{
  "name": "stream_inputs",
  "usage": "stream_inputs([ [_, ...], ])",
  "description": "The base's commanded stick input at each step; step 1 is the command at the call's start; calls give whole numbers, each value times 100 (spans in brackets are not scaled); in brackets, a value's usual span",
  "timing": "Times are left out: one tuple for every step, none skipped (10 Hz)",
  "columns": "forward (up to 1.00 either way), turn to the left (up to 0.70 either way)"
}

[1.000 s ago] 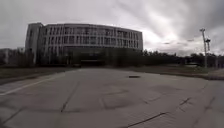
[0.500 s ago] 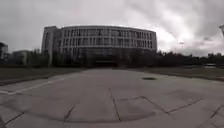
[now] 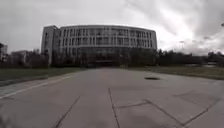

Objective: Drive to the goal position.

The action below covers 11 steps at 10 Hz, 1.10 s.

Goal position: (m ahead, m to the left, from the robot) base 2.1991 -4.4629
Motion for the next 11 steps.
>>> stream_inputs([
  [70,0],
  [70,0],
  [70,0],
  [70,0],
  [70,0],
  [70,0],
  [70,0],
  [70,0],
  [70,0],
  [70,0],
  [70,0],
])
